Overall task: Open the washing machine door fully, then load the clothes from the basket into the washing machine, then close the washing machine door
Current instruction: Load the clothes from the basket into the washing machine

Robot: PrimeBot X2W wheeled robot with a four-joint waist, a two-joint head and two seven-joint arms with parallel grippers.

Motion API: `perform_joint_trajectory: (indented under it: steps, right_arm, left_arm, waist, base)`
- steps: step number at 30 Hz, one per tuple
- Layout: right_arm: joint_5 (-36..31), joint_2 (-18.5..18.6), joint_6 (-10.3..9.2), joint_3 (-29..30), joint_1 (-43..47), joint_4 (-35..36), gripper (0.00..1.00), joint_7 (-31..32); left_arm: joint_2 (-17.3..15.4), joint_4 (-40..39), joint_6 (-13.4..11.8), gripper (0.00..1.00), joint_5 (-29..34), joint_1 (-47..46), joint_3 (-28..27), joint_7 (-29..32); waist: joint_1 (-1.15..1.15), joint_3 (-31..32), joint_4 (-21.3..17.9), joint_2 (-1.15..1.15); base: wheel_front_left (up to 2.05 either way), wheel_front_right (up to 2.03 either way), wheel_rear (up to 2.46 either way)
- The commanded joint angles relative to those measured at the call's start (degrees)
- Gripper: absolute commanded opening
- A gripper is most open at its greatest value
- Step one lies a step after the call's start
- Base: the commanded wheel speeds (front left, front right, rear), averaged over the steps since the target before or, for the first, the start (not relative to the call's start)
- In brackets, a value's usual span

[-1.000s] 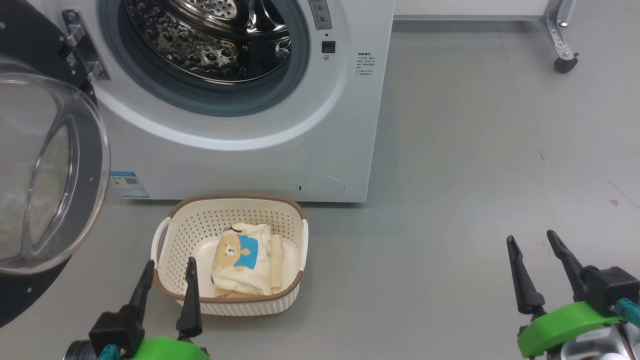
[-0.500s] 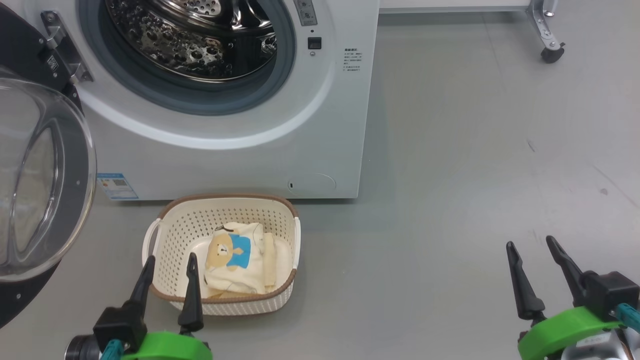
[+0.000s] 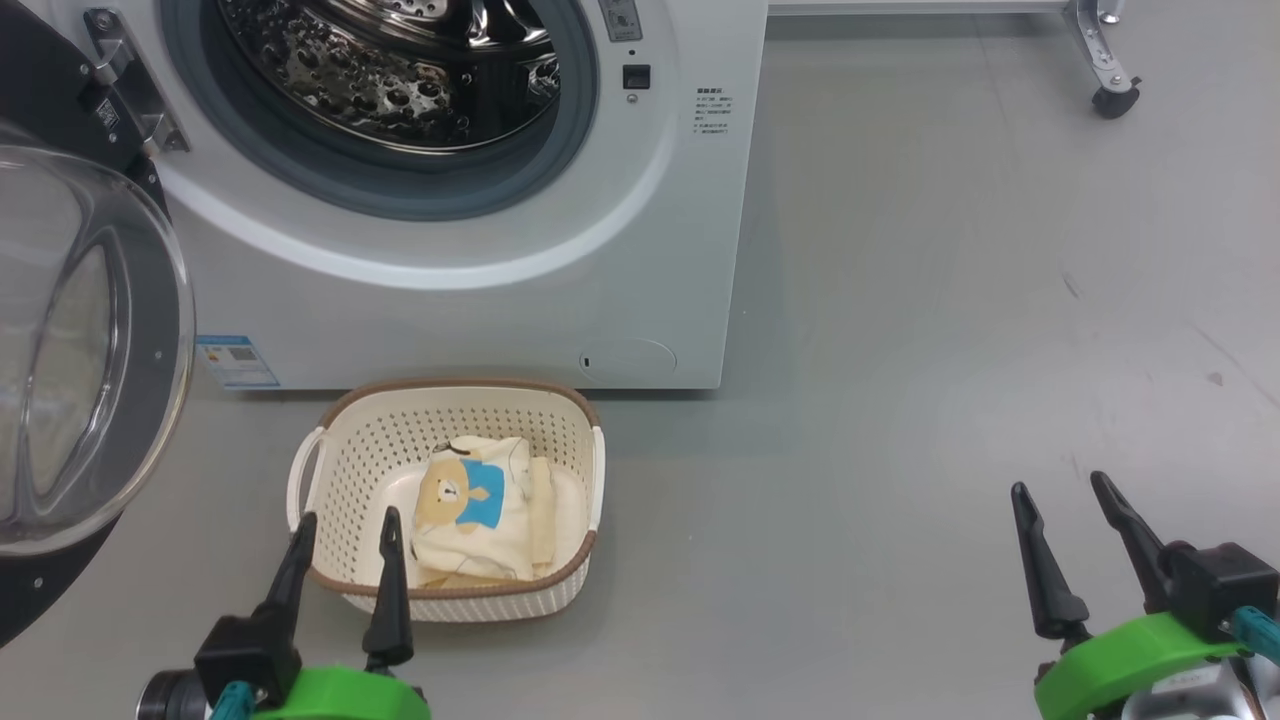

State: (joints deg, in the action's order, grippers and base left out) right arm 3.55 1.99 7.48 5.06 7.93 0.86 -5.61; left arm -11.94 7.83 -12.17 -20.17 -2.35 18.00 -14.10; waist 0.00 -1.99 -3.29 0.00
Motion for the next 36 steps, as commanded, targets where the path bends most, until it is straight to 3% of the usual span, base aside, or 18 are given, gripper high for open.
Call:
perform_joint_trajectory:
  steps: [1,21,36]
  right_arm:
    - [0.4,0.9,0.01,-1.3,-2.2,1.7,1.00,-0.9]
    - [0.7,0.9,0.01,-1.5,-2.9,1.3,1.00,-1.2]
    - [0.8,0.9,0.01,-1.7,-3.3,1.0,1.00,-1.6]
  left_arm:
    - [-0.8,-1.4,-0.3,1.00,0.8,-3.1,-1.7,-0.5]
    - [-1.4,-1.4,-0.5,1.00,0.9,-4.3,-0.7,-0.3]
    - [-1.8,-1.6,-0.7,1.00,0.8,-4.3,-0.4,-0.5]
  waist:
    - [0.00,-0.1,0.0,0.00]
    - [0.00,-1.4,-0.1,0.00]
    - [0.00,-1.9,0.1,0.00]
  base:
    - [0.52,-0.52,0.00]
    - [1.47,-1.47,0.00]
    - [0.23,-0.23,0.00]
